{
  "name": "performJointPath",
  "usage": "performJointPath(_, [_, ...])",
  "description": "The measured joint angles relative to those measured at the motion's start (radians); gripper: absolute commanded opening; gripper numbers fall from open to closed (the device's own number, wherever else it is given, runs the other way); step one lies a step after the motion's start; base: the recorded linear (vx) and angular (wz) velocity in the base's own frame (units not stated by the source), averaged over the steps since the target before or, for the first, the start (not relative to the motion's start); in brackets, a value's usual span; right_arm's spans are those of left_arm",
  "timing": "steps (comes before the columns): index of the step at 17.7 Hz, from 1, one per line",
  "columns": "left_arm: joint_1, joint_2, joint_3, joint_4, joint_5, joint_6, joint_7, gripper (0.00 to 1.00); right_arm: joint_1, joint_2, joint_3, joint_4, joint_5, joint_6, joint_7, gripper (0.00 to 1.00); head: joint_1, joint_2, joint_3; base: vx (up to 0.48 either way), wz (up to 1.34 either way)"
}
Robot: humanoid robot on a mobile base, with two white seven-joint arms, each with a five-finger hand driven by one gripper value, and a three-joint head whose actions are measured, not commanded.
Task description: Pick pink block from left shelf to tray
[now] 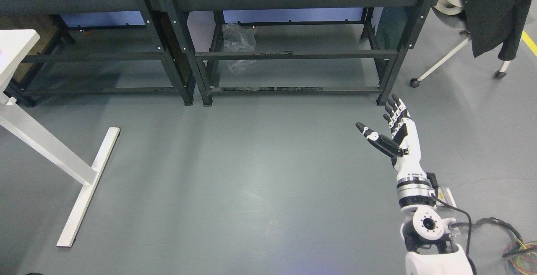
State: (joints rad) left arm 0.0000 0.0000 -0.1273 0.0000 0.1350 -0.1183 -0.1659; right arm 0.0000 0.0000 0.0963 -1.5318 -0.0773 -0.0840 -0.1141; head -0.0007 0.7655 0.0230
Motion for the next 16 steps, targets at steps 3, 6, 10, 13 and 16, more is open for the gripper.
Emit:
performJointPath(3, [0.000,0.000,0.000,0.000,0.000,0.000,0.000,1.00,0.000,0.000,-0.002,0.000,-0.002,-0.001,-0.011,0.99,0.0000,0.000,0.000,0.000,0.00])
performJointPath(6, [0.000,0.000,0.000,0.000,0.000,0.000,0.000,1.00,0.000,0.000,-0.007,-0.001,0.019,-0.027,-0.013,0.99,0.0000,0.000,0.000,0.019,0.00])
performJointPath(10, [0.000,0.000,0.000,0.000,0.000,0.000,0.000,1.00,-0.006,0.000,-0.009,-0.001,0.120,-0.001,-0.021,0.99,0.0000,0.000,0.000,0.080,0.00])
performJointPath(13, [0.000,0.000,0.000,0.000,0.000,0.000,0.000,1.00,-0.027,0.000,0.004,-0.001,0.199,0.046,-0.027,0.99,0.0000,0.000,0.000,0.122,0.00])
performJointPath(16, [0.000,0.000,0.000,0.000,0.000,0.000,0.000,1.00,-0.038,0.000,0.017,-0.007,0.289,0.062,-0.042,0.99,0.0000,0.000,0.000,0.161,0.02])
